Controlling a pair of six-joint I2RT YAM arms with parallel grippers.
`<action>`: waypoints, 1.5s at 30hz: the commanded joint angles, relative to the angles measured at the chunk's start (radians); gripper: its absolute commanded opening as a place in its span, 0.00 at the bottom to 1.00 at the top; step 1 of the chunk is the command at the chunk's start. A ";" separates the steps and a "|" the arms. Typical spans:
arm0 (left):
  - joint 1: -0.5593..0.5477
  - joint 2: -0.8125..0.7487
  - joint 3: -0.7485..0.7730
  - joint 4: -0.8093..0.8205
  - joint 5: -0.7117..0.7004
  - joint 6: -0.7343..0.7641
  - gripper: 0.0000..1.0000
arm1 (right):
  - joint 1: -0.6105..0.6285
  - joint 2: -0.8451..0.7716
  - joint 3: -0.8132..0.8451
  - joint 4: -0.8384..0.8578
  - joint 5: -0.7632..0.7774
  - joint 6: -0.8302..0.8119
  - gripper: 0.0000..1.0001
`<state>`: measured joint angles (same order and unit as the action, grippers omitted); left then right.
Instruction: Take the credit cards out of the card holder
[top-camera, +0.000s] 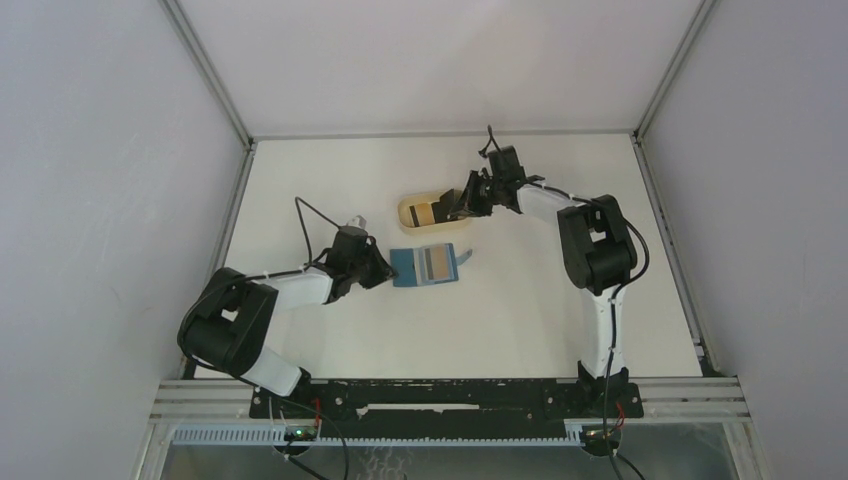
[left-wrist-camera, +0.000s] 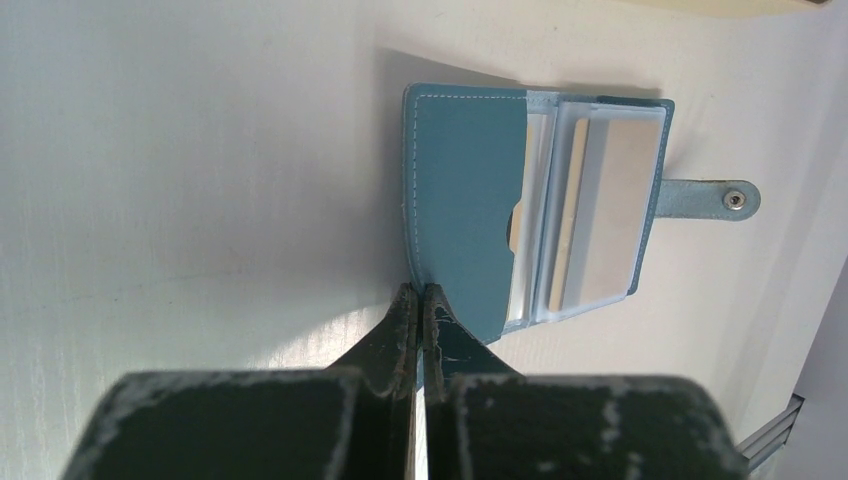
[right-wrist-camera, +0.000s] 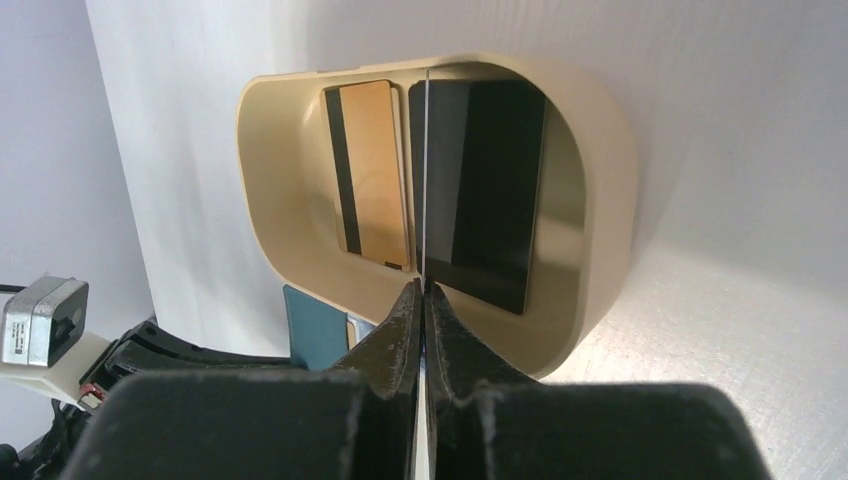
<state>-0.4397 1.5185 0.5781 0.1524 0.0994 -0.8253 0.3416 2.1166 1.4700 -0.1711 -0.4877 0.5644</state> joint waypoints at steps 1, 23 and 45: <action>0.009 -0.009 0.032 -0.053 -0.024 0.047 0.00 | -0.013 -0.003 0.047 -0.014 0.017 -0.027 0.09; 0.010 -0.147 0.026 -0.046 0.004 0.113 0.00 | -0.001 -0.262 -0.005 -0.033 0.113 -0.106 0.62; 0.052 -0.437 0.028 0.018 0.174 0.164 0.00 | 0.101 -0.453 -0.458 0.885 -0.443 0.388 0.67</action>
<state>-0.4065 1.1286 0.5964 0.0917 0.2081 -0.6647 0.4015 1.6371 0.9955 0.3939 -0.7891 0.7902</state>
